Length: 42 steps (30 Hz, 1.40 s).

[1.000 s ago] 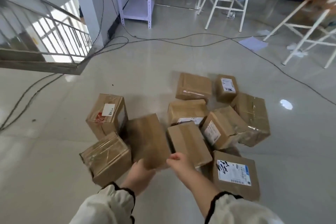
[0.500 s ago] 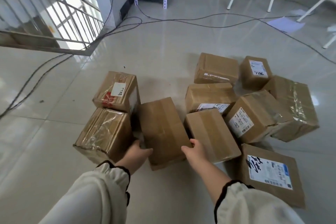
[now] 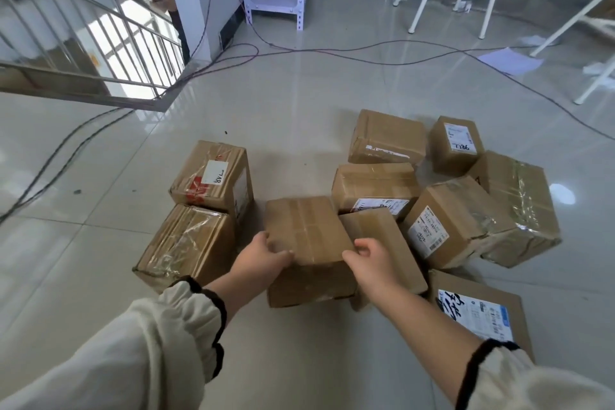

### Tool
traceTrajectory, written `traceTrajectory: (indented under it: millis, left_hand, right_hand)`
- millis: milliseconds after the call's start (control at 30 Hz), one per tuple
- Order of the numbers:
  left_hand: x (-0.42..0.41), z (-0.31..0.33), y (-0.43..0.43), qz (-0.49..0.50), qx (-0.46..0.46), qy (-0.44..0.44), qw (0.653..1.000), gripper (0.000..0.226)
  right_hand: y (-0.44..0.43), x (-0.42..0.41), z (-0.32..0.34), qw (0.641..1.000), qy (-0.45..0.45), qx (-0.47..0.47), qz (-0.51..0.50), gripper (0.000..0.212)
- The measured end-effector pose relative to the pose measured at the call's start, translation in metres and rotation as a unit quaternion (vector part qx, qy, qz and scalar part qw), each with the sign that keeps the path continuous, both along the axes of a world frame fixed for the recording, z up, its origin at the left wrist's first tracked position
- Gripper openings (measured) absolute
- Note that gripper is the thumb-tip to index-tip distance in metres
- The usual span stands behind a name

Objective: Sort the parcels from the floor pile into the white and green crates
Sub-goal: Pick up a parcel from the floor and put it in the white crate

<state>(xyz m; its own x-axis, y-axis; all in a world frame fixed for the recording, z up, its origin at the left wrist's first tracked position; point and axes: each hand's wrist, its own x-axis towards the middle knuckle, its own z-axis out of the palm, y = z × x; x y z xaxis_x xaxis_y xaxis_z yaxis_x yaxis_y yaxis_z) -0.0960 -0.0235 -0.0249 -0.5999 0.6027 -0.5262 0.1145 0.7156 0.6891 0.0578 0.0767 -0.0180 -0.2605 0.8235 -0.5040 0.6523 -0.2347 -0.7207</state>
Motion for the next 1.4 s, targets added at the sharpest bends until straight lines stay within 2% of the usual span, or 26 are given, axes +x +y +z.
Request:
traceTrajectory:
  millis: [100,200,300,367,467,500,567,633,700,733,800,833,867,933,1000,1033,1133,1267,1400]
  left_hand:
    - [-0.003,0.029,0.000,-0.004,0.015,0.048,0.999,0.072]
    - [-0.002,0.043,0.000,0.015,0.035,0.063,0.997,0.076]
    - [-0.001,0.041,0.005,0.046,0.040,0.070,0.996,0.072]
    - [-0.004,0.037,0.012,0.063,0.049,0.088,0.993,0.069]
    - [-0.009,0.036,0.023,0.079,0.059,0.095,0.991,0.072]
    - [-0.011,0.033,0.024,0.089,0.065,0.082,0.991,0.076]
    - [-0.014,0.026,0.019,0.114,0.103,0.006,0.988,0.076]
    - [-0.011,0.020,0.005,0.122,0.159,-0.123,0.972,0.062]
    - [-0.008,0.010,-0.014,0.086,0.194,-0.205,0.956,0.054]
    - [-0.007,0.004,-0.022,0.046,0.205,-0.220,0.953,0.061]
    - [-0.005,-0.009,-0.033,-0.048,0.216,-0.217,0.951,0.094]
    - [-0.004,-0.013,-0.035,-0.080,0.209,-0.192,0.955,0.102]
    - [-0.003,-0.015,-0.035,-0.095,0.207,-0.150,0.962,0.099]
    - [-0.005,-0.012,-0.032,-0.062,0.218,-0.051,0.973,0.074]
    - [-0.010,0.001,-0.026,-0.040,0.194,0.037,0.979,0.048]
    - [-0.013,0.006,-0.022,-0.049,0.161,0.074,0.983,0.042]
    - [-0.017,0.008,-0.015,-0.117,0.027,0.174,0.977,0.041]
    - [-0.011,-0.024,-0.022,-0.136,-0.100,0.126,0.978,0.038]
    - [0.000,-0.062,-0.040,-0.090,-0.133,0.085,0.983,0.048]
  right_hand:
    - [0.008,0.001,0.033,0.999,0.004,0.035,-0.007,0.037]
    - [0.012,-0.003,0.050,1.000,0.011,0.006,-0.001,0.027]
    - [0.016,-0.012,0.055,1.000,-0.009,0.008,0.019,0.003]
    - [0.022,-0.019,0.054,0.999,-0.013,0.022,0.019,0.018]
    - [0.033,-0.029,0.055,1.000,-0.021,0.021,0.003,0.020]
    - [0.034,-0.031,0.056,1.000,-0.014,0.006,-0.017,0.028]
    - [0.032,-0.028,0.056,0.995,0.021,-0.064,-0.068,0.038]
    - [0.028,-0.020,0.047,0.983,0.088,-0.138,-0.086,0.034]
    - [0.020,-0.009,0.031,0.962,0.163,-0.196,-0.092,0.038]
    - [0.017,-0.005,0.021,0.954,0.186,-0.217,-0.092,0.045]
    - [0.013,0.001,0.009,0.949,0.200,-0.235,-0.065,0.057]
    - [0.013,0.003,0.009,0.951,0.197,-0.233,-0.047,0.060]
    - [0.014,0.004,0.010,0.957,0.185,-0.221,-0.033,0.062]
    - [0.016,0.007,0.015,0.967,0.155,-0.201,-0.002,0.067]
    - [0.019,0.011,0.020,0.972,0.116,-0.203,0.028,0.079]
    - [0.021,0.014,0.021,0.972,0.090,-0.213,0.042,0.086]
    - [0.017,0.020,0.019,0.957,0.023,-0.278,0.082,0.088]
    - [-0.004,0.023,-0.011,0.943,-0.061,-0.304,0.120,0.079]
    - [-0.027,0.023,-0.042,0.943,-0.050,-0.312,0.101,0.061]
